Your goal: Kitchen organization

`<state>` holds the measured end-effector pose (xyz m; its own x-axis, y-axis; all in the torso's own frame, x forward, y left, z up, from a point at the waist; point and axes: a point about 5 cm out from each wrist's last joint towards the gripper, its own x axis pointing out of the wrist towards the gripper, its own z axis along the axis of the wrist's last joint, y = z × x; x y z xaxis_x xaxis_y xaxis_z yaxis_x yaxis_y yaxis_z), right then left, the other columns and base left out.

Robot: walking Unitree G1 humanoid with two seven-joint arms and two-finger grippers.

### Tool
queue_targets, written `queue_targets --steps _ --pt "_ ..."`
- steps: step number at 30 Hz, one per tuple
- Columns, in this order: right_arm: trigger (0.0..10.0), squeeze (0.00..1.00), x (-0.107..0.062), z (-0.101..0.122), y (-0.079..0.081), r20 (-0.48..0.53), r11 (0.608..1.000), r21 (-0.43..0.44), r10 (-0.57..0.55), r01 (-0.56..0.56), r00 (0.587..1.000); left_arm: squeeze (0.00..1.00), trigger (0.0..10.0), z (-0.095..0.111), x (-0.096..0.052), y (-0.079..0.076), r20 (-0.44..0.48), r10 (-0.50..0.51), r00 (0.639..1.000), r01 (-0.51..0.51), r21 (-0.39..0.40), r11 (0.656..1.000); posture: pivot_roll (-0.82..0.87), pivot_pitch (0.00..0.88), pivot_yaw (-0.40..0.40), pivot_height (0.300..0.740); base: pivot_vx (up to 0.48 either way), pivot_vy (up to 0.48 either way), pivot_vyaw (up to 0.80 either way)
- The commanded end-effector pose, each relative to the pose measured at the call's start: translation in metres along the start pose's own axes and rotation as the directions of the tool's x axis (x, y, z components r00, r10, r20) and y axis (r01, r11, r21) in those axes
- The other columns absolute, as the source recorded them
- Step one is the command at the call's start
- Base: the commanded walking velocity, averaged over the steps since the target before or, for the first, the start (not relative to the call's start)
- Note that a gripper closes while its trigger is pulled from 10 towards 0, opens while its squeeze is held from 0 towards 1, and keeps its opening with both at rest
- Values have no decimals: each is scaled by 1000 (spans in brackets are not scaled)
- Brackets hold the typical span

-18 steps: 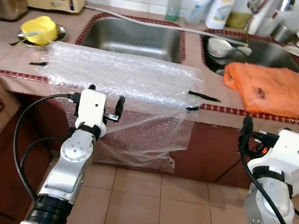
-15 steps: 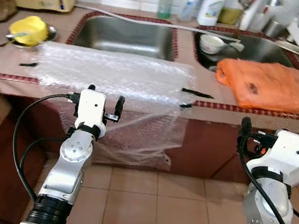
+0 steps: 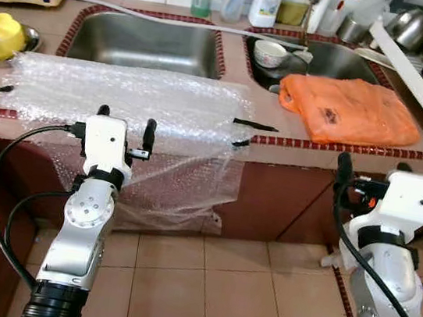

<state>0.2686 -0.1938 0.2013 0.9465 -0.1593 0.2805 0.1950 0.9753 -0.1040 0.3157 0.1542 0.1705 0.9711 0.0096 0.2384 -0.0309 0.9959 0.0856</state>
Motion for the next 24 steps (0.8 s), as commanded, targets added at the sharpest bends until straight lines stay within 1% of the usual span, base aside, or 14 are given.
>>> queue_targets --steps 1,2,3,4,5,6,7,8,11,15,22,24 --pt "10000 0 1 9 -5 47 999 -40 -23 24 999 0 10000 12 3 -4 50 -9 999 10 -16 1000 -68 156 -36 740 0 0 0" --pt "10000 0 1 10 -7 51 998 -48 -33 35 998 0 10000 14 5 -5 57 -9 998 10 -9 1000 -67 154 -37 740 0 0 0" --pt "10000 0 0 8 -8 44 999 -35 -31 33 999 0 10000 17 6 -5 77 -10 997 12 -21 1000 -67 153 -37 740 0 0 0" --pt "10000 0 0 8 -8 44 999 -35 -31 33 999 0 10000 17 6 -5 77 -10 997 12 -21 1000 -67 153 -37 740 0 0 0" --pt "10000 0 0 7 -8 40 999 -26 -31 32 999 0 9725 18 6 -5 85 -19 996 22 -27 999 -68 153 -37 740 0 0 0" --pt "2510 0 -1 7 -9 40 999 -28 -35 36 999 0 1451 18 6 -5 87 -20 996 22 -18 1000 -69 153 -37 740 0 0 0" --pt "0 0 -3 7 -9 47 999 -21 -39 40 998 0 0 23 6 -5 129 -28 991 32 -27 999 -69 152 -37 740 0 0 0" --pt "0 0 -5 8 -9 57 999 -11 -44 44 997 0 0 30 4 -6 182 -37 983 45 -40 998 -70 152 -37 740 0 0 0" --pt "0 0 -5 7 -6 51 999 -12 -31 31 998 0 0 28 6 -7 151 -18 988 25 -45 999 -71 152 -34 740 0 0 0" --pt "0 0 -4 7 -5 51 1000 -8 -30 30 998 0 0 28 6 -10 153 -28 988 37 -56 998 -73 153 -35 740 0 0 0" --pt "0 0 -4 7 -5 50 1000 -4 -30 30 998 0 0 29 5 -11 159 -31 987 42 -64 997 -73 154 -35 740 0 0 0" --pt "0 0 -3 7 -5 49 1000 -3 -31 31 998 0 0 28 6 -11 142 -30 989 38 -57 998 -74 153 -34 740 0 0 0"
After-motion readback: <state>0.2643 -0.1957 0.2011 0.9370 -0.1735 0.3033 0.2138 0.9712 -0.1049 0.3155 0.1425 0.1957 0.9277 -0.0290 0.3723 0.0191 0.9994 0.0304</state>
